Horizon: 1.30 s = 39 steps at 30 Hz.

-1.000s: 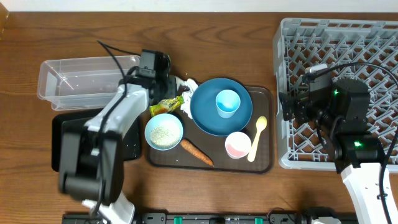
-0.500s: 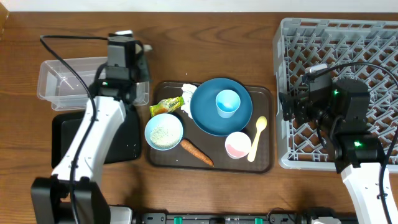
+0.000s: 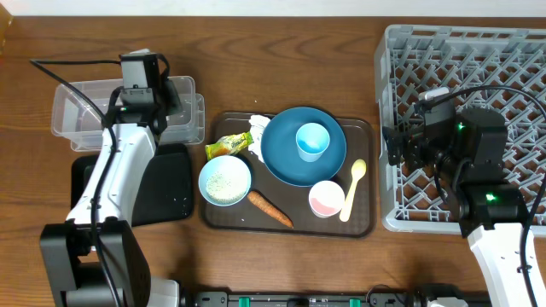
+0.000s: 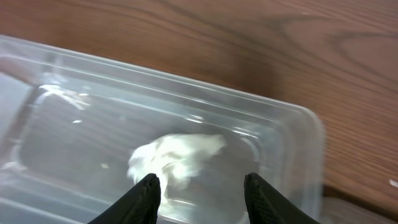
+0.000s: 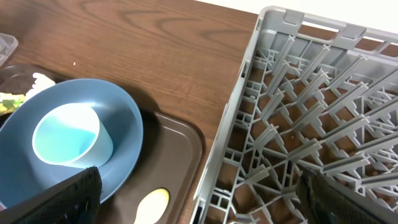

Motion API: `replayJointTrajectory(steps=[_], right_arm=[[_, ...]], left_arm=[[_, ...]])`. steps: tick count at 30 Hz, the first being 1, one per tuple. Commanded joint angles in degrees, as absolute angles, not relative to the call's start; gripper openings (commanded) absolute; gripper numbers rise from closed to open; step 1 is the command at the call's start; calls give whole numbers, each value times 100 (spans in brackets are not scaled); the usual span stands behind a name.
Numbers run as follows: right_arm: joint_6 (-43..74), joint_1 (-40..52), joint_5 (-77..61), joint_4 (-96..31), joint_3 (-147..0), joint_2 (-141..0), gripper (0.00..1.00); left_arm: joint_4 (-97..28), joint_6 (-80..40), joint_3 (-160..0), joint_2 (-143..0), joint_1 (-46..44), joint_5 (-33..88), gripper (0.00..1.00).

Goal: Sort waste into correct bins and load items into the dishwasher rack
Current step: 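Grasp the tissue with the left gripper and drop it into the clear bin, then reach the left gripper back to the yellow wrapper and tissue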

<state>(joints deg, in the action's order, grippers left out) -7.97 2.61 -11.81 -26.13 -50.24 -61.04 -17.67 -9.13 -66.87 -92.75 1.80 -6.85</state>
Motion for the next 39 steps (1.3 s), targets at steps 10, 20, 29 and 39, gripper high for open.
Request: replayJointTrajectory(steps=[10, 20, 29, 39], right_arm=[[-779, 303, -1203, -2624, -5175, -6121, 99], [-779, 303, -1203, -2624, -5175, -6121, 99], [-779, 303, -1203, -2624, -5175, -6121, 99], [-779, 303, -1203, -2624, -5175, -6121, 99]], left_arm=[[-2539, -628, -6746, -9384, -1090, -40, 46], [-2939, -410, -6731, -9985, -1837, -36, 47], [-2956, -410, -6729, -10457, -2095, -38, 47], [-2884, -410, -6729, -10836, -2097, -56, 38]])
